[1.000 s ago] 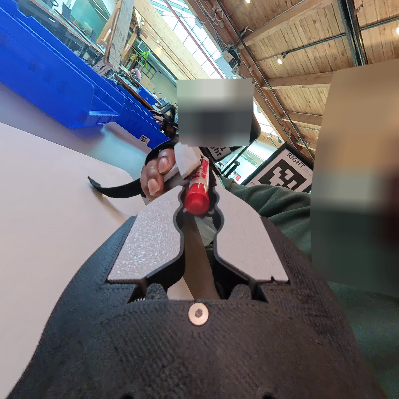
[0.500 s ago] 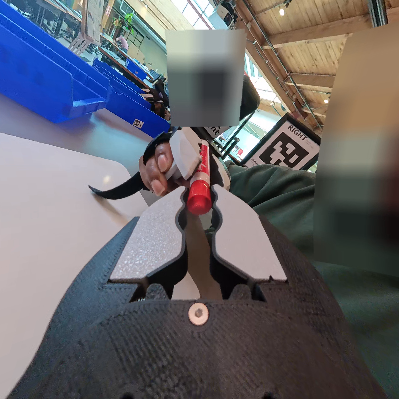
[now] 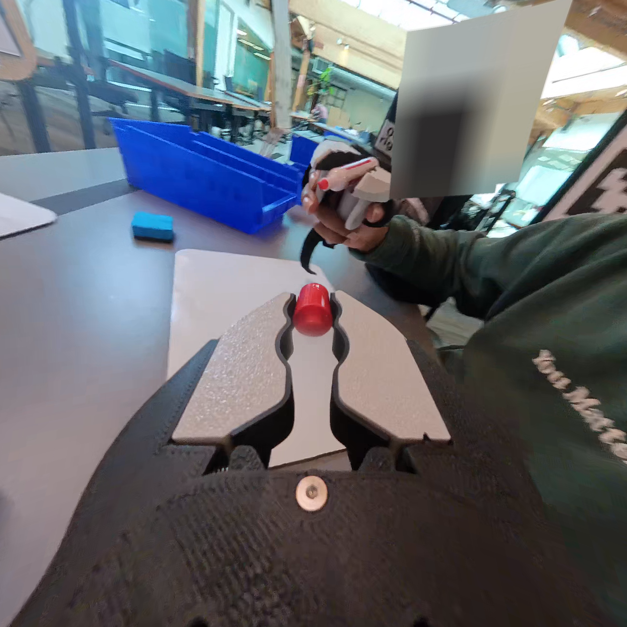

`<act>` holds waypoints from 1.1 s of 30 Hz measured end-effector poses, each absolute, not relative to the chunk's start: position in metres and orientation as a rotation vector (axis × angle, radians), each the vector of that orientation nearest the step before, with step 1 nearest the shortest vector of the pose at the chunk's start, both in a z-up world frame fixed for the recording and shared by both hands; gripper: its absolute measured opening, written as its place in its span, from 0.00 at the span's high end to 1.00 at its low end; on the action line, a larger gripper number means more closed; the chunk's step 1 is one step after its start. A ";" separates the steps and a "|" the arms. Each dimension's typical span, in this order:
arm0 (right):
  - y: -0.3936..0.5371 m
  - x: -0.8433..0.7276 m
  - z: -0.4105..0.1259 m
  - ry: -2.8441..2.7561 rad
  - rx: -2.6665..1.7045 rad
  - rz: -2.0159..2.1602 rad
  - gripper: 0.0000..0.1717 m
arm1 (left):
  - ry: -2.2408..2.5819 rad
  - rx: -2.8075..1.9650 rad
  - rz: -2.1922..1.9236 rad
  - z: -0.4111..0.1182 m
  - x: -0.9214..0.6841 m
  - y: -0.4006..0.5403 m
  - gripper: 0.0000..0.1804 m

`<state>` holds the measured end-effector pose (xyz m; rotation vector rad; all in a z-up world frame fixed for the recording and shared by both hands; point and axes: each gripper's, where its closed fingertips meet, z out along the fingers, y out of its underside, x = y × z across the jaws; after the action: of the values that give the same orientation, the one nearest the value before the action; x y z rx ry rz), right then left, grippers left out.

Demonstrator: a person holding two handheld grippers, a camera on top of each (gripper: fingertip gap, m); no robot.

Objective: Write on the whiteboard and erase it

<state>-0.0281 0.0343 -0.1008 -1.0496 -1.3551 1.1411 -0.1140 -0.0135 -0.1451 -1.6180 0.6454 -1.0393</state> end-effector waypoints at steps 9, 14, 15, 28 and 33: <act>0.041 -0.042 -0.167 -1.527 -1.287 1.126 0.80 | 0.681 -1.629 -0.632 -0.159 -0.124 -0.008 0.89; 0.030 -0.044 -0.193 -1.672 -1.295 1.006 0.80 | 0.813 -1.709 -0.471 -0.191 -0.123 -0.016 0.89; 0.028 -0.046 -0.197 -1.689 -1.300 0.995 0.80 | 0.827 -1.716 -0.457 -0.195 -0.123 -0.018 0.89; 0.014 -0.077 -0.233 -1.940 -1.467 0.905 0.80 | 0.847 -1.780 -0.243 -0.224 -0.152 -0.010 0.89; -0.002 -0.103 -0.241 -2.076 -1.516 0.841 0.80 | 0.798 -1.804 -0.295 -0.221 -0.168 -0.012 0.89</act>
<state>-0.1033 -0.0020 -0.2407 -1.5163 -2.0763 0.8414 -0.1676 -0.0124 -0.2207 -1.8035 0.7984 -0.2946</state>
